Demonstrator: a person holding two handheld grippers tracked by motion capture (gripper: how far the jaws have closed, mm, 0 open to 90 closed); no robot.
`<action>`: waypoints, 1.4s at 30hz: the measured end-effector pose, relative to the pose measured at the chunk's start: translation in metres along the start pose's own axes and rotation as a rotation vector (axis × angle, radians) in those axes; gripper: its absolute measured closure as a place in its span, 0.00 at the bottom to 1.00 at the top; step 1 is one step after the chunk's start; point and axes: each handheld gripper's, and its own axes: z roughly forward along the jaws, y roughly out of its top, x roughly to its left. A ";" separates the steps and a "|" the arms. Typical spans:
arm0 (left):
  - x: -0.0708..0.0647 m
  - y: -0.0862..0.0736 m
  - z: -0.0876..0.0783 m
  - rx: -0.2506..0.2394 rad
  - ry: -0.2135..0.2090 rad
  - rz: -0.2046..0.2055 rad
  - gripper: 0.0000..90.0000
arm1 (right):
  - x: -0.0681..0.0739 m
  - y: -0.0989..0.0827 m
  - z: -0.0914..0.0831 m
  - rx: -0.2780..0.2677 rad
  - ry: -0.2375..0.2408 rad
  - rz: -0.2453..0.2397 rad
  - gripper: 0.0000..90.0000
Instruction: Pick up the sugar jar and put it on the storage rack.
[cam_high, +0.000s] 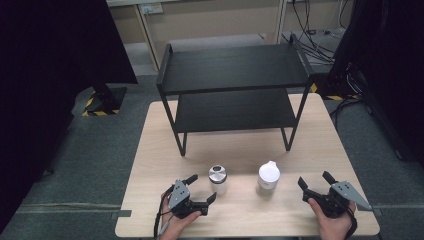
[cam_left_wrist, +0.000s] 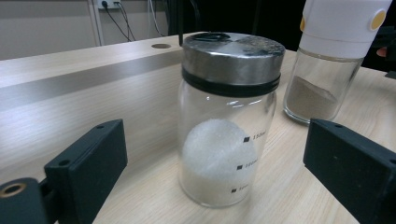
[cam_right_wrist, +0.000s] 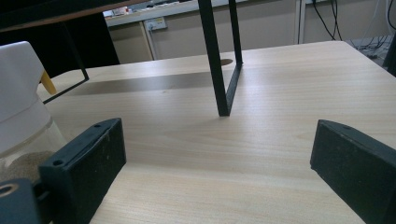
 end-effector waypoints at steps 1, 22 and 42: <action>0.000 0.001 0.002 0.005 -0.004 0.004 0.06 | 0.000 0.000 0.000 0.000 0.000 0.000 0.04; -0.011 0.024 0.036 0.103 0.020 0.023 0.25 | -0.001 0.000 0.000 0.002 0.006 0.002 0.04; -0.017 0.025 0.025 0.022 0.050 0.026 0.33 | -0.003 0.000 0.000 -0.001 0.011 0.013 0.04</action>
